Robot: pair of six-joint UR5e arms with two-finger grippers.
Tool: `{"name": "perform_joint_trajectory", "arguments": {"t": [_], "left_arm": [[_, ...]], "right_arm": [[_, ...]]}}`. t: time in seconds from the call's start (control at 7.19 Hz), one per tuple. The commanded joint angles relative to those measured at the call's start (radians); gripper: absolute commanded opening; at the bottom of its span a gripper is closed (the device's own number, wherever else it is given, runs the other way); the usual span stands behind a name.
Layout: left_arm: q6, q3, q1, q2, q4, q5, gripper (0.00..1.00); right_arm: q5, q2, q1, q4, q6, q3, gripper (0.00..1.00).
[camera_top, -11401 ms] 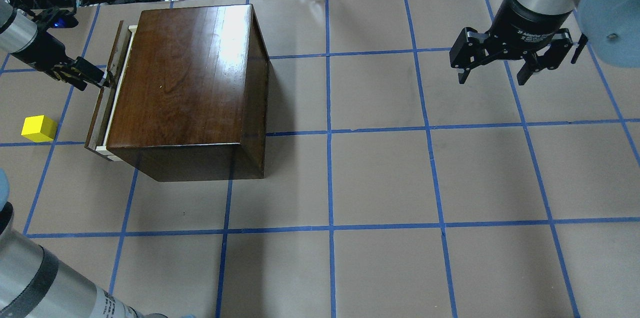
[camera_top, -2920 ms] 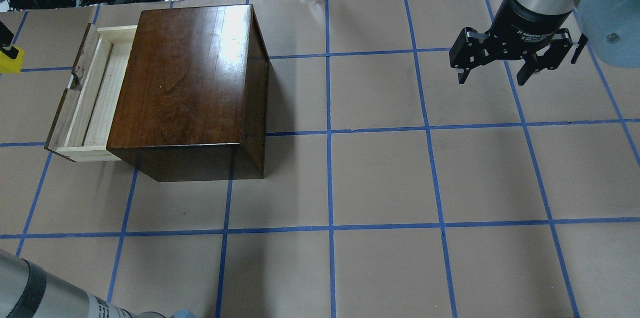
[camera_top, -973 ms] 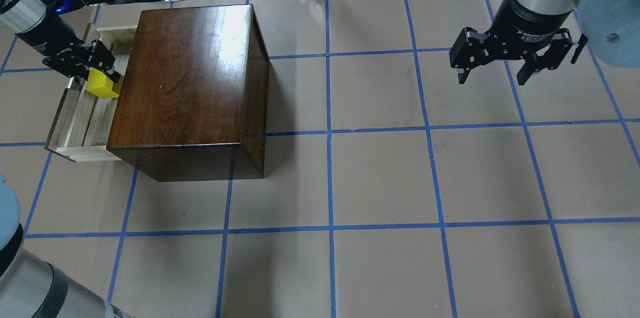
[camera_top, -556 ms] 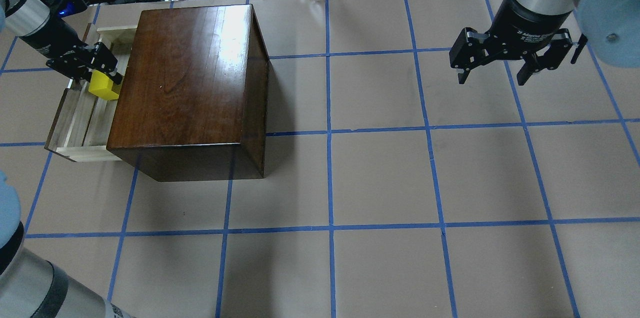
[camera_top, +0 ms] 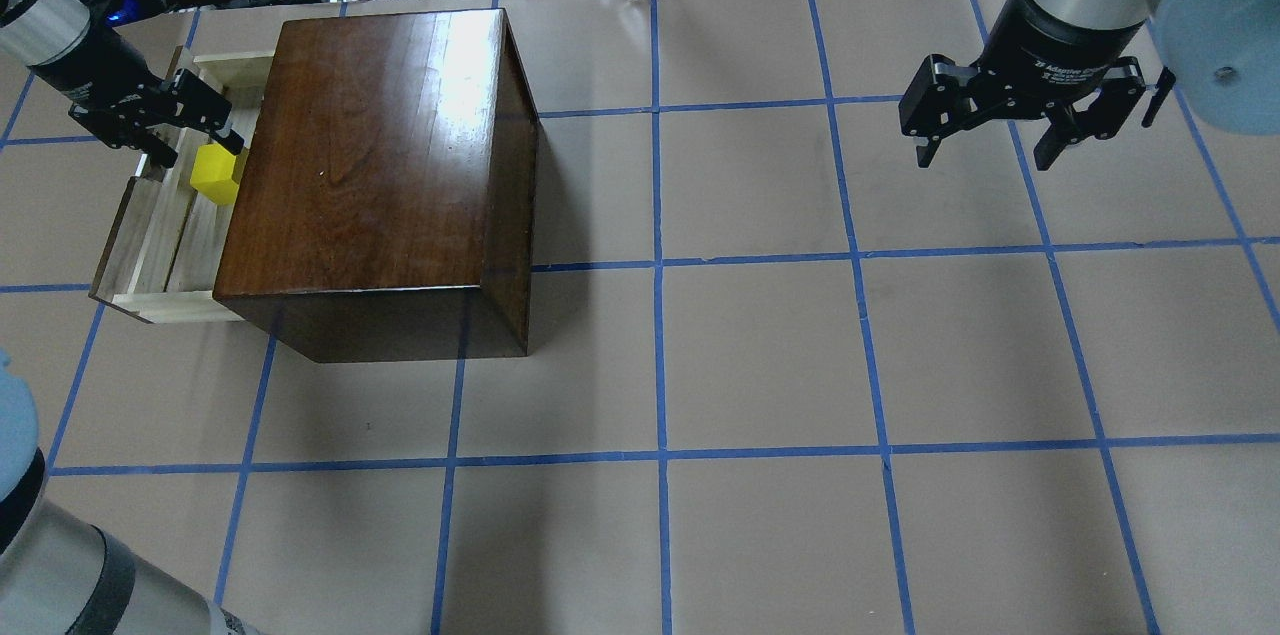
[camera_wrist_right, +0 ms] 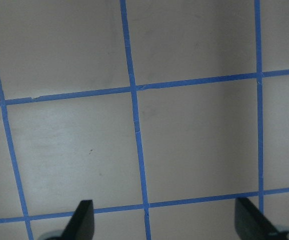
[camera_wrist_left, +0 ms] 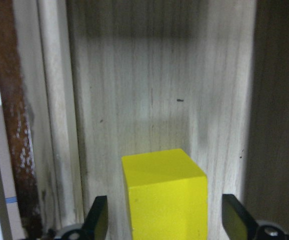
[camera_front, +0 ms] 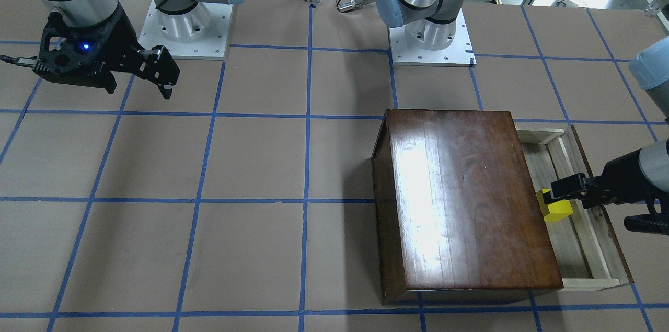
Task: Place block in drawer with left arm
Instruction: 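Open the left gripper and raise it away from the drawer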
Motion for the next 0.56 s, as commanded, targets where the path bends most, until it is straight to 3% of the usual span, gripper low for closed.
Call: {"name": "perform_joint_trajectory", "arguments": {"t": [0.0, 0.42], "left_arm": [[-0.001, 0.012, 0.0, 0.018, -0.003, 0.056, 1.0], [-0.09, 0.052, -0.039, 0.081, -0.058, 0.101, 1.0]], "right_arm": [[0.0, 0.0, 0.0, 0.0, 0.0, 0.0, 1.0], [0.0, 0.0, 0.0, 0.0, 0.0, 0.0, 1.0]]}}
